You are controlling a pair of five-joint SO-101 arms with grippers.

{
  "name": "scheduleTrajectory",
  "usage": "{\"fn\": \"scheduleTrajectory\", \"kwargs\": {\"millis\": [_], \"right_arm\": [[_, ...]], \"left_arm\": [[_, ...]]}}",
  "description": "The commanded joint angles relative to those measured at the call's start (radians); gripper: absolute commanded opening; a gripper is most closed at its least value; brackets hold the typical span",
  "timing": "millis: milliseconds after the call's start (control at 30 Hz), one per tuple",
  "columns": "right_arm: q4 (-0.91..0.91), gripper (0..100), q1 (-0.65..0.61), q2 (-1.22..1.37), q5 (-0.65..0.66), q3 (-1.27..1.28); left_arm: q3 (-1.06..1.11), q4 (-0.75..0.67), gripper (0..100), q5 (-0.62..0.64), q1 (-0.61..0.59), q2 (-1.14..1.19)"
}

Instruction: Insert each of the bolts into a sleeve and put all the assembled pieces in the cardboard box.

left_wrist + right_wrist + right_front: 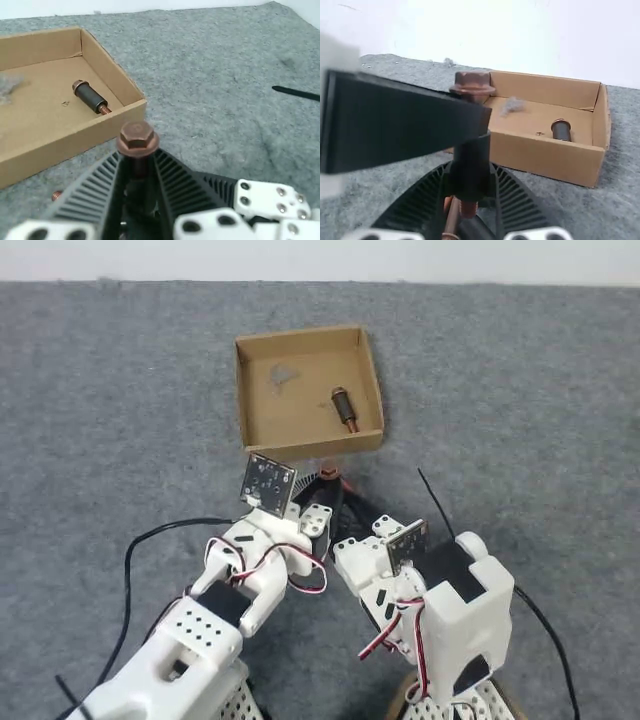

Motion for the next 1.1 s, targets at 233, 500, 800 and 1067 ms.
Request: {"fn": "scheduleTrajectory", "kwargs": {"millis": [233,500,800,1067], "right_arm": [[-0.002,0.6,0.028,-0.042,0.018,0.009],[-0.002,0.6,0.028,-0.042,0.018,0.009],[-0.002,0.6,0.028,-0.042,0.018,0.009],[-0.002,0.6,0.028,-0.042,0.018,0.009]], "left_arm": [[-0.001,0.006,1,-0.009,-0.003,-0.015],[-0.002,0.006,6,-0.006,-0.003,-0.015],[-0.001,0.011,17,-0.005,-0.008,-0.015],[-0.002,0.008,17,-0.005,-0.003,-0.017]]}}
